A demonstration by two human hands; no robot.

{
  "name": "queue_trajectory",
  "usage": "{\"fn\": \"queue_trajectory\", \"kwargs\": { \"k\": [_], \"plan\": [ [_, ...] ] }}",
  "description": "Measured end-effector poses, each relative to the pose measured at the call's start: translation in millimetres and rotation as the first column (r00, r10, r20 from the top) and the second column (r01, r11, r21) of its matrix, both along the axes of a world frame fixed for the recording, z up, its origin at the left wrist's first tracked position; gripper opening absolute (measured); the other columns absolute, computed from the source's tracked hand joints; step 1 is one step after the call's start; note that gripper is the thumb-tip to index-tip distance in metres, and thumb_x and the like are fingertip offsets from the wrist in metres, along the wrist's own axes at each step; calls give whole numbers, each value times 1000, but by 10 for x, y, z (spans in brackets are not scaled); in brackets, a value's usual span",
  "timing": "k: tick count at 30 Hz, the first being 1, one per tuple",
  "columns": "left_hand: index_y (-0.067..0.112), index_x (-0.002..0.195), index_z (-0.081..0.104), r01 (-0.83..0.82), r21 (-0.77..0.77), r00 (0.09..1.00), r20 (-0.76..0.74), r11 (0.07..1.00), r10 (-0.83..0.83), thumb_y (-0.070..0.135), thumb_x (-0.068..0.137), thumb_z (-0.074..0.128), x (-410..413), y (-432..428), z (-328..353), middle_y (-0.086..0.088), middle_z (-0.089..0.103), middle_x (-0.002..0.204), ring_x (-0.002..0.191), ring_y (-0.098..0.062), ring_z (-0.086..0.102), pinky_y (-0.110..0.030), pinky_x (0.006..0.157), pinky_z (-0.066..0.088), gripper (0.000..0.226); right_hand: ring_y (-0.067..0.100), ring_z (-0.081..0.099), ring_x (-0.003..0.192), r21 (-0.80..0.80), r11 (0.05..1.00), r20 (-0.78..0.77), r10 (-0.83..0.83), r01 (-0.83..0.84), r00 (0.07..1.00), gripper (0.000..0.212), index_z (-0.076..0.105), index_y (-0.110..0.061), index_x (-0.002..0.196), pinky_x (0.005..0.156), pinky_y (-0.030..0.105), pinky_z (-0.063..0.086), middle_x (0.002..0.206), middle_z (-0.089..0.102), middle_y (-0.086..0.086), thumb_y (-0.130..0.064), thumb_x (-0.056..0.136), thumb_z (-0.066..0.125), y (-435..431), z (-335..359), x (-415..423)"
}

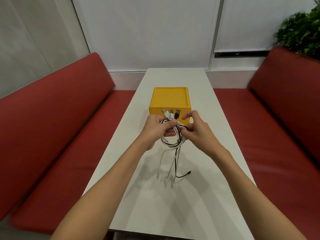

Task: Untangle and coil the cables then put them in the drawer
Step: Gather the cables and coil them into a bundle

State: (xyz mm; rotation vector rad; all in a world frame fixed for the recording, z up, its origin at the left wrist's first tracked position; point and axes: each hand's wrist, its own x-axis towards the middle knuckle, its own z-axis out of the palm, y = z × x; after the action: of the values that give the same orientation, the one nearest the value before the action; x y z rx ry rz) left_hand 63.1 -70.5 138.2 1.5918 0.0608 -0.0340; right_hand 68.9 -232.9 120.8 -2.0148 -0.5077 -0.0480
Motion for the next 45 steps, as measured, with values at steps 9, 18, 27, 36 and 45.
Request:
{"fn": "queue_trajectory", "kwargs": {
  "k": [9, 18, 27, 36, 45],
  "plan": [
    [-1, 89, 67, -32, -178, 998, -49, 984, 24, 1, 85, 67, -28, -72, -21, -10, 72, 73, 60, -18, 70, -24, 60, 59, 4, 19, 60, 82, -193, 981, 196, 23, 16, 980, 68, 34, -38, 130, 75, 42, 53, 111, 55, -4, -14, 78, 69, -26, -7, 93],
    [6, 95, 69, -91, -286, 996, -39, 954, 84, 12, 88, 67, -12, -109, -62, 2, 62, 63, 48, -6, 47, -13, 45, 38, 10, 11, 58, 103, 576, 816, -76, -6, 49, 997, 9, 76, -35, 84, 72, 22, 47, 106, 58, -2, -35, 75, 74, 129, -147, -40],
    [20, 100, 70, 2, -148, 995, 96, 989, 13, 13, 88, 66, -145, -54, -236, 6, 66, 79, 47, -7, 30, -15, 45, 27, 15, 6, 55, 57, 864, 386, -364, 34, 324, 931, 11, 74, -13, 86, 56, 17, 48, 79, 70, -3, -20, 79, 68, 123, -230, -23],
    [7, 107, 66, -46, -198, 999, -18, 979, 43, 9, 89, 63, -176, 141, -344, 16, 59, 57, 45, -5, 26, -18, 49, 23, 18, 5, 64, 48, 694, 462, -676, 155, 552, 720, 22, 61, -6, 80, 49, 15, 53, 61, 69, 1, -24, 92, 58, -284, -238, 203],
    [1, 97, 70, -191, -194, 974, -156, 962, 162, 10, 87, 66, -68, 143, -313, -9, 73, 91, 41, -6, 28, -16, 42, 26, 15, 3, 43, 31, -149, 988, -882, -145, 27, 449, 89, 72, -8, 72, 28, 12, 27, 57, 63, 0, -87, 62, 33, -611, -292, 190]
  ]
}}
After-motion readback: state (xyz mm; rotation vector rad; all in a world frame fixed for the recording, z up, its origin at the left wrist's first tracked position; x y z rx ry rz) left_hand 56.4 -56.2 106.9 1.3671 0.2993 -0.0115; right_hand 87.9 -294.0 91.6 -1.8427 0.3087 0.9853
